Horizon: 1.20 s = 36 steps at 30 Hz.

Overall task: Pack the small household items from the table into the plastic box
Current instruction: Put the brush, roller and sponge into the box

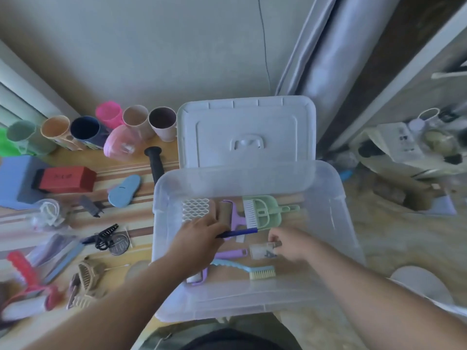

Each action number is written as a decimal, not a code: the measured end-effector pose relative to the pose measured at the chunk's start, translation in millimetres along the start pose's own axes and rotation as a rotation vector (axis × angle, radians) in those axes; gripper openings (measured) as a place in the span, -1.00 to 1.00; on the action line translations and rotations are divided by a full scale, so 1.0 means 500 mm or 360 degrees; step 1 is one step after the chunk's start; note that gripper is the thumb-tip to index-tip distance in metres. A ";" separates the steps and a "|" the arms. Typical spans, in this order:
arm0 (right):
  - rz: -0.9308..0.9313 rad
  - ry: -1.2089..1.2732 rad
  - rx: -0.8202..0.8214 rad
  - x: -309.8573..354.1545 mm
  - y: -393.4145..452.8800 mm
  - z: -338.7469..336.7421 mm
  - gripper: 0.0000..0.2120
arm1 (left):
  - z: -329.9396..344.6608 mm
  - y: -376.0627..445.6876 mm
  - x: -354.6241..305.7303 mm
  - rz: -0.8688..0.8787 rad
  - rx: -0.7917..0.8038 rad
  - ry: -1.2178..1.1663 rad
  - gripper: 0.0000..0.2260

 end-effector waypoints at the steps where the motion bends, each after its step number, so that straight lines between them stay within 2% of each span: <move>1: -0.0014 -0.0040 0.0049 -0.003 0.010 0.010 -0.85 | 0.012 0.003 0.005 -0.0035 0.0020 0.0040 -0.75; 6: -0.0197 -0.0401 0.0205 0.020 0.053 0.040 -0.88 | 0.057 0.010 0.017 -0.0165 0.0094 0.0106 -0.76; 9: -0.0230 -0.0458 0.0188 0.025 0.051 0.024 -0.89 | 0.076 0.011 0.015 -0.0145 0.0139 0.0153 -0.74; 11: -0.0199 -0.0408 0.0120 0.028 0.028 -0.007 -0.85 | 0.086 0.014 0.014 -0.0132 0.0175 0.0209 -0.73; 14: -0.0190 -0.0234 -0.0177 0.054 -0.027 -0.086 -0.81 | 0.099 0.027 0.007 -0.0138 0.0233 0.0256 -0.74; 16: -0.0298 -0.0194 -0.0330 0.094 -0.057 -0.119 -0.84 | 0.108 0.035 -0.010 -0.0111 0.0252 0.0249 -0.75; 17: -0.0379 -0.0228 -0.0326 0.120 -0.064 -0.118 -0.86 | 0.113 0.038 -0.023 -0.0083 0.0249 0.0235 -0.76; 19: -0.0473 -0.0271 -0.0202 0.161 -0.069 -0.088 -0.85 | 0.117 0.039 -0.056 -0.0013 0.0200 0.0186 -0.78; 21: -0.0433 -0.0296 -0.0118 0.172 -0.064 -0.055 -0.89 | 0.118 0.038 -0.086 0.0077 0.0127 0.0075 -0.80; 26: -0.0371 -0.0269 -0.0274 0.163 -0.081 -0.065 -0.91 | 0.118 0.024 -0.117 0.0203 0.0149 -0.0230 -0.80; 28: -0.0352 -0.0242 -0.0295 0.157 -0.092 -0.072 -0.97 | 0.094 0.016 -0.130 0.0277 0.0030 -0.0324 -0.83; 30: -0.0203 -0.0209 -0.0307 0.126 -0.100 -0.079 -0.91 | 0.073 0.010 -0.133 0.0298 -0.0111 -0.0312 -0.71; 32: 0.0106 -0.0130 -0.0434 0.049 -0.112 -0.095 -0.83 | 0.061 0.013 -0.116 0.0222 -0.0163 -0.0172 -0.53; 33: 0.0268 -0.0100 -0.0516 0.006 -0.121 -0.103 -0.82 | 0.054 0.011 -0.107 0.0203 -0.0199 -0.0086 -0.50; 36: 0.0602 -0.0132 -0.0562 -0.077 -0.122 -0.098 -0.87 | 0.034 -0.002 -0.074 0.0268 -0.0327 0.0197 -0.60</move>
Point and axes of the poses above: each hand's wrist, its own y-axis towards the middle knuckle, its own z-axis out of the palm, x = y × z, the point moved 10 cm from there along y, towards the middle knuckle, and after that the axes turned 15 degrees about -z, right-handed, at the moved point
